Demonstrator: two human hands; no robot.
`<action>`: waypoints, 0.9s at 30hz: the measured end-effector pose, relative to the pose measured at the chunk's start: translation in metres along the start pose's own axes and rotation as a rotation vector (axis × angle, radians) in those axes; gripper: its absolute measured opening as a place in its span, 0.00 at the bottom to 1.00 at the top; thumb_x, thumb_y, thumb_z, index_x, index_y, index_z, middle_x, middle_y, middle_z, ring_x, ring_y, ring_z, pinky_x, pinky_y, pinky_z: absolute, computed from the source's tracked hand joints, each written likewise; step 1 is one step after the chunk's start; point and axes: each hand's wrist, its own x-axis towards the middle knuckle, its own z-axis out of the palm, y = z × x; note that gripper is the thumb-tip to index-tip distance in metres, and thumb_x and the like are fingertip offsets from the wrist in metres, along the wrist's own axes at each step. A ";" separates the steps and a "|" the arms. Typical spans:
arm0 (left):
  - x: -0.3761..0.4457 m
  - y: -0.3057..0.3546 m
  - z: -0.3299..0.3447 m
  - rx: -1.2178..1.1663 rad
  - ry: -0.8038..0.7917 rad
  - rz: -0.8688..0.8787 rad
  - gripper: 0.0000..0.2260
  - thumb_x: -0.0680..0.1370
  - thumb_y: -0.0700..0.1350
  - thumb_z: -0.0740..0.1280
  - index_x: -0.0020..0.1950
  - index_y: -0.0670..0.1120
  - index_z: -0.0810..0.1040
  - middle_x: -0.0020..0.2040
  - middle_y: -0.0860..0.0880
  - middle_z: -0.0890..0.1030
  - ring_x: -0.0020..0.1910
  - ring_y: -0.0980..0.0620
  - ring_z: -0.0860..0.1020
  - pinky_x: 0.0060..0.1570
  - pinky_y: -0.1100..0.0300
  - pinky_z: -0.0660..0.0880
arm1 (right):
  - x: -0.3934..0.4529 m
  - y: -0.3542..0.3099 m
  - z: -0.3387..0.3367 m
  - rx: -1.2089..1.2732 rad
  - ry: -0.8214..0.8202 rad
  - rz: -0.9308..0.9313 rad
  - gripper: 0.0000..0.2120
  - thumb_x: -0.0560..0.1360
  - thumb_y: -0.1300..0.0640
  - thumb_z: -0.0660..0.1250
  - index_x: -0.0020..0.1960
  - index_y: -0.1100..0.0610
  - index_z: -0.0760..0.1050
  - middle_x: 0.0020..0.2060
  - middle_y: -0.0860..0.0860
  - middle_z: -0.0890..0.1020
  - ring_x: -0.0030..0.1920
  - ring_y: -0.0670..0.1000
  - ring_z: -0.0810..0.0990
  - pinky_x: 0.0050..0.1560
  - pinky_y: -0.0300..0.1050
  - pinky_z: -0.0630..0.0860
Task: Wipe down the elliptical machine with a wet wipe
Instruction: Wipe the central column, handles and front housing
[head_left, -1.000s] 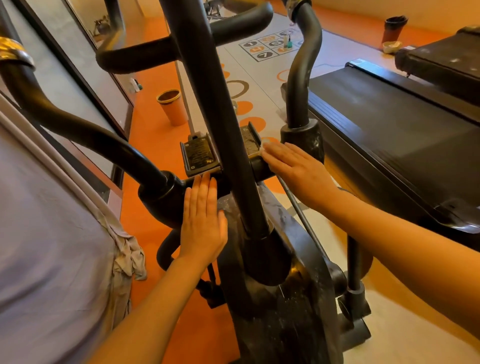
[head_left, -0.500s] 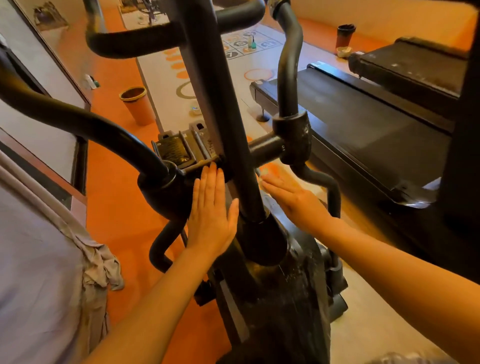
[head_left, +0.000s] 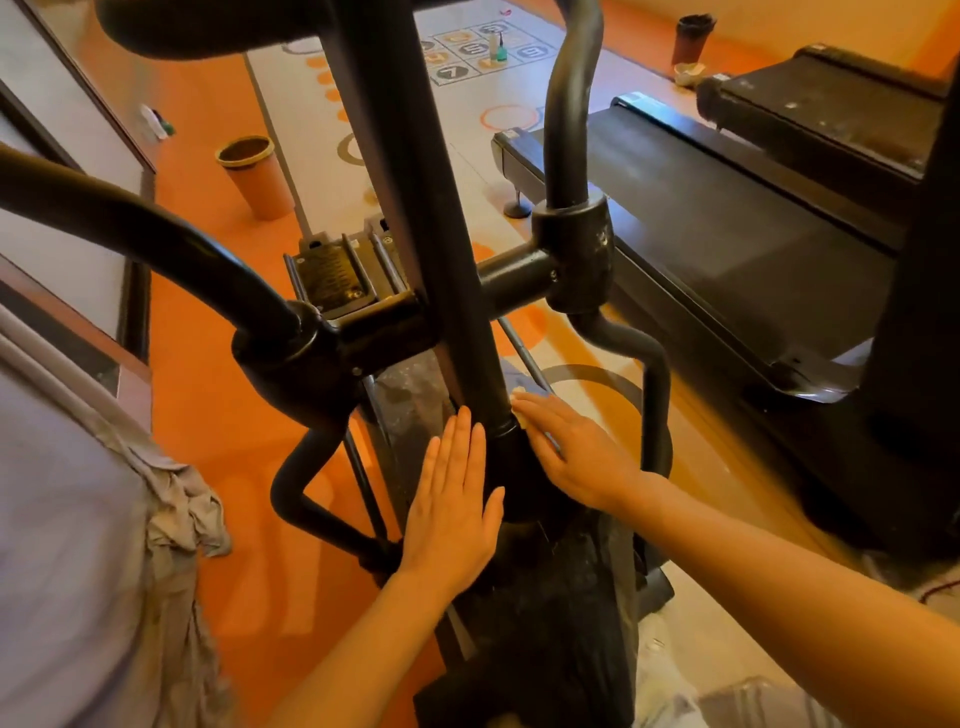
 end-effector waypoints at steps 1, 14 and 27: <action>-0.002 0.004 0.003 -0.012 0.000 -0.021 0.32 0.82 0.56 0.51 0.81 0.41 0.48 0.81 0.41 0.47 0.80 0.48 0.44 0.77 0.54 0.40 | 0.005 0.002 -0.004 0.013 -0.045 -0.002 0.20 0.84 0.57 0.55 0.75 0.52 0.65 0.74 0.49 0.68 0.74 0.47 0.62 0.74 0.40 0.54; 0.001 0.064 0.012 -0.017 0.076 -0.333 0.29 0.83 0.51 0.55 0.80 0.39 0.52 0.80 0.39 0.54 0.80 0.46 0.51 0.78 0.55 0.44 | 0.091 0.042 -0.013 0.045 -0.444 -0.127 0.22 0.85 0.61 0.46 0.79 0.59 0.54 0.78 0.55 0.56 0.78 0.51 0.52 0.76 0.42 0.45; 0.009 0.086 0.009 -0.040 0.090 -0.490 0.29 0.83 0.52 0.55 0.80 0.46 0.48 0.80 0.48 0.47 0.79 0.58 0.41 0.74 0.65 0.36 | 0.031 0.048 -0.030 0.216 -0.414 -0.317 0.24 0.82 0.55 0.47 0.78 0.59 0.56 0.76 0.50 0.60 0.73 0.37 0.51 0.69 0.25 0.41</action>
